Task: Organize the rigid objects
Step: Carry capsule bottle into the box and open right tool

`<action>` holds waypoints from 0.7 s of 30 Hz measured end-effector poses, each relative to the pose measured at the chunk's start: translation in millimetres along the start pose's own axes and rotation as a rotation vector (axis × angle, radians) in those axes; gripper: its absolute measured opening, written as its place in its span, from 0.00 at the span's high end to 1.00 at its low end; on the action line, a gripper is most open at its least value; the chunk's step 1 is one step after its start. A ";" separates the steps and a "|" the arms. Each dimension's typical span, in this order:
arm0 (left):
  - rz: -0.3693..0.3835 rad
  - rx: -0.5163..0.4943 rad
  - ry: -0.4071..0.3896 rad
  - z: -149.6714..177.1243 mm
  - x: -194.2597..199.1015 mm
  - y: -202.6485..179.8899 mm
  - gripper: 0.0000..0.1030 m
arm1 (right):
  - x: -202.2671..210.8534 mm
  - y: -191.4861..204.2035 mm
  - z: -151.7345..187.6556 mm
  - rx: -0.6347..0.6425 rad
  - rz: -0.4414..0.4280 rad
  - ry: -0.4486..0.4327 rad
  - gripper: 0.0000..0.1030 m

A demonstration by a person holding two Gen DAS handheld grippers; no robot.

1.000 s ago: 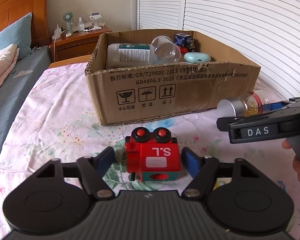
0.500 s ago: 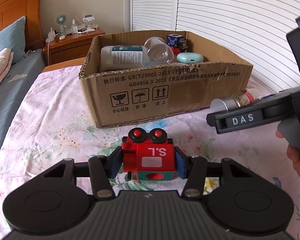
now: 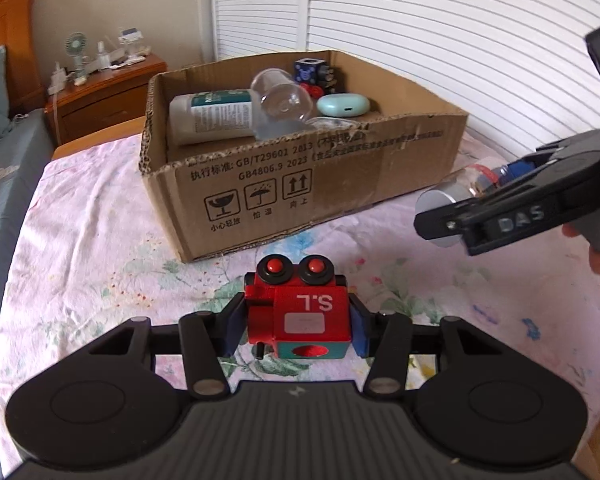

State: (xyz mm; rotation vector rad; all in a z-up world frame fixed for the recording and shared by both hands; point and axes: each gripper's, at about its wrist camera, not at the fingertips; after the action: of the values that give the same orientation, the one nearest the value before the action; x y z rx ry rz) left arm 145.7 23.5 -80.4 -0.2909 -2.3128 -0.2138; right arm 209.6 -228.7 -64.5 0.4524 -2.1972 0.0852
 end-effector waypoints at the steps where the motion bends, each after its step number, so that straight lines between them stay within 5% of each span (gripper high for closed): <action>1: 0.002 -0.011 -0.002 -1.9 2.6 1.3 0.52 | 7.0 0.7 -2.2 0.010 -0.007 -0.005 0.07; 9: 0.015 -0.075 -0.033 -27.1 31.6 13.3 0.52 | 52.3 4.6 -43.2 0.067 -0.044 -0.122 0.07; 21: -0.026 -0.077 -0.128 -86.2 40.3 36.9 0.52 | 6.7 -3.9 -80.2 0.022 0.019 -0.153 0.00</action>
State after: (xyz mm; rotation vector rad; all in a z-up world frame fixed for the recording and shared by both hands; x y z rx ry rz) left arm 188.3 43.8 10.1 -0.3212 -2.4392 -0.3055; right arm 267.5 -216.9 -9.8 0.4633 -2.3529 0.0871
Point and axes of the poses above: each gripper's, at about its wrist camera, not at the fingertips, and x roughly against the way its jaws point, y to its left, z to its underside, and after that the axes turned 7 degrees about -z, right-handed
